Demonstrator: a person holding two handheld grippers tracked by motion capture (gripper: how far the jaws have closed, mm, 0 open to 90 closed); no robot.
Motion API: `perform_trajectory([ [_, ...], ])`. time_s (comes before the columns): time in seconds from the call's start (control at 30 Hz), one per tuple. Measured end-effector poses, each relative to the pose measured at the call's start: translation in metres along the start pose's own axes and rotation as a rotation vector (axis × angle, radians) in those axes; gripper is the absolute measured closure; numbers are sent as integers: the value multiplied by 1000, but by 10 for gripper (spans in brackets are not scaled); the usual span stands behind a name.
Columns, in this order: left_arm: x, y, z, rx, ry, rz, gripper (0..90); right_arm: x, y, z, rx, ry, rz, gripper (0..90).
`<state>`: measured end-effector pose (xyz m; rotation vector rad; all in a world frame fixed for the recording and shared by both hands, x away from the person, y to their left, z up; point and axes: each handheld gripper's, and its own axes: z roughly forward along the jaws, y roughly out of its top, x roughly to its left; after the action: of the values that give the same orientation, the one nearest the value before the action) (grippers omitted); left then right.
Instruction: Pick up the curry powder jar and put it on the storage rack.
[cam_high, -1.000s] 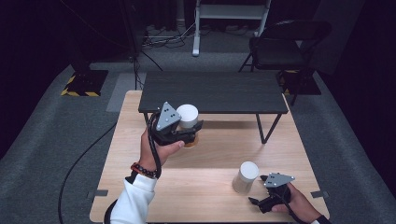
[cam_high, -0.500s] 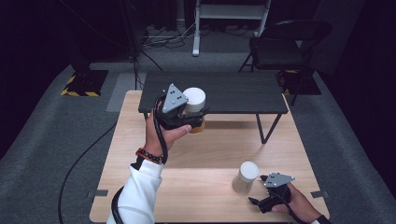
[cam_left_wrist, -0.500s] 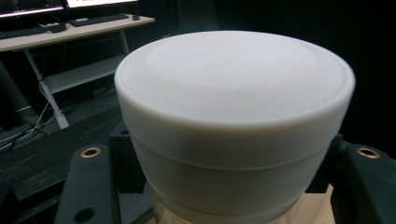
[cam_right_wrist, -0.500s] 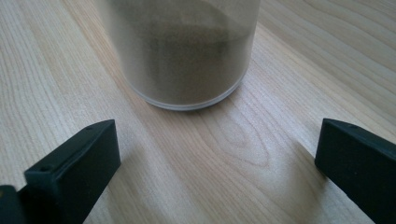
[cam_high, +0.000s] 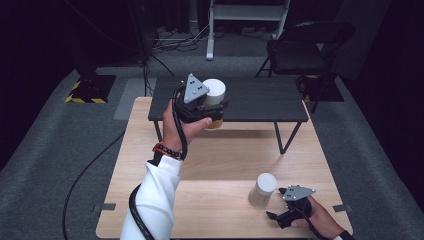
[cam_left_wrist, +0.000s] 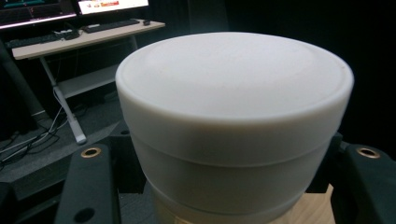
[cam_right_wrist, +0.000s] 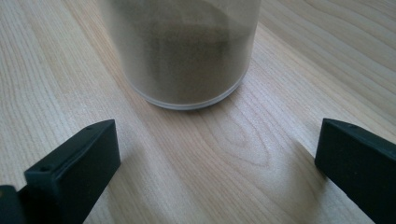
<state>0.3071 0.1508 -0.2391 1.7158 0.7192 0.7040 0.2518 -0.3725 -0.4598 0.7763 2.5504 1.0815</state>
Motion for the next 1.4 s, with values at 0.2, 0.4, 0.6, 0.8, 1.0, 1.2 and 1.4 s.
perform_trajectory([
  [0.2,6,5,12,-3,13,-14,343,0,0,0,0,0,0,0],
  [0.4,8,12,25,5,33,-4,343,0,0,0,0,1,0,0],
  [0.6,10,12,35,13,41,-13,343,0,0,0,0,1,0,0],
  [0.8,11,6,45,16,31,-31,342,0,0,0,0,1,0,0],
  [1.0,10,1,53,22,39,-44,343,0,0,0,-1,1,0,0],
  [1.2,11,-4,61,35,57,-56,342,0,0,0,-1,1,0,0],
  [1.4,14,-11,66,42,67,-64,342,0,0,0,-1,1,0,0],
])
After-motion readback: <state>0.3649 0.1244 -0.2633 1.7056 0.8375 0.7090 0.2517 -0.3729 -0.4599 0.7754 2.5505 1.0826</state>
